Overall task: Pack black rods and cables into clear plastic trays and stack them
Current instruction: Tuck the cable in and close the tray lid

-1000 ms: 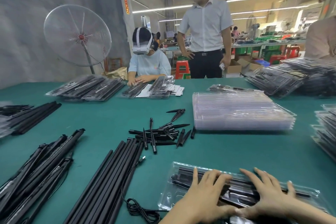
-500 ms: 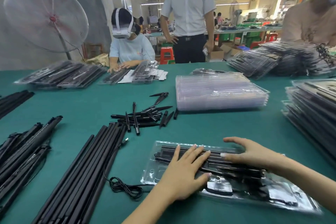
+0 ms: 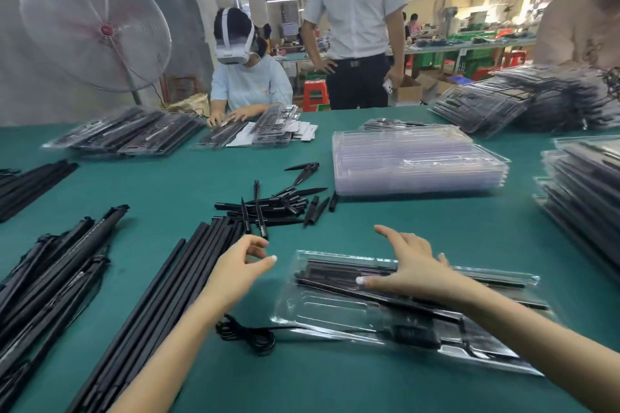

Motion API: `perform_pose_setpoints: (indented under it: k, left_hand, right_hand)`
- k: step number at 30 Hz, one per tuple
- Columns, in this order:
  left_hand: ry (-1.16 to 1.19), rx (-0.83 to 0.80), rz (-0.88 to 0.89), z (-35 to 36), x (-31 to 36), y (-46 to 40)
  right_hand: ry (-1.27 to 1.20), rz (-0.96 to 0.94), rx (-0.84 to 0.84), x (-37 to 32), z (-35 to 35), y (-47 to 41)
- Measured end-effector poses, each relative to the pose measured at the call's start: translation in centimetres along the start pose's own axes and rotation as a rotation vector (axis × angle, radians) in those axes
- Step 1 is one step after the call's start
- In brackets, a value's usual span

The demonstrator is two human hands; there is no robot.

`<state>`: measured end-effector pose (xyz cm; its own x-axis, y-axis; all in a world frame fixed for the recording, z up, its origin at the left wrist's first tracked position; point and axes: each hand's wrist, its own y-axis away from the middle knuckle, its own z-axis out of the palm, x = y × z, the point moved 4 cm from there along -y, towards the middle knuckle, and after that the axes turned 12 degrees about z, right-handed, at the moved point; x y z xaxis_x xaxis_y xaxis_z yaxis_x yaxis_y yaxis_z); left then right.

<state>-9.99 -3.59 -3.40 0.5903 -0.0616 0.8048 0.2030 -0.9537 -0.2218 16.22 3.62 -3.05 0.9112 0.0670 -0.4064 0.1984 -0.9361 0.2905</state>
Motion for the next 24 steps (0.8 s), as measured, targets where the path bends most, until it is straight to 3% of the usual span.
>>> perform_pose_setpoints:
  k: [6, 10, 18, 24]
  left_hand:
    - [-0.116, -0.372, -0.075, 0.7, -1.8, 2.0]
    - [-0.381, -0.613, 0.092, -0.5, -2.0, 3.8]
    - [-0.526, -0.543, 0.346, -0.7, -1.3, 4.0]
    - [-0.688, -0.404, 0.479, -1.0, -0.1, 2.8]
  right_hand:
    - [0.102, -0.078, -0.120, -8.2, 4.4, -1.5]
    - [0.197, -0.088, -0.186, -10.1, 5.6, -2.5]
    - [0.266, -0.047, -0.254, -10.1, 6.0, -3.5]
    - [0.396, -0.096, -0.249, -12.2, 4.7, -4.1]
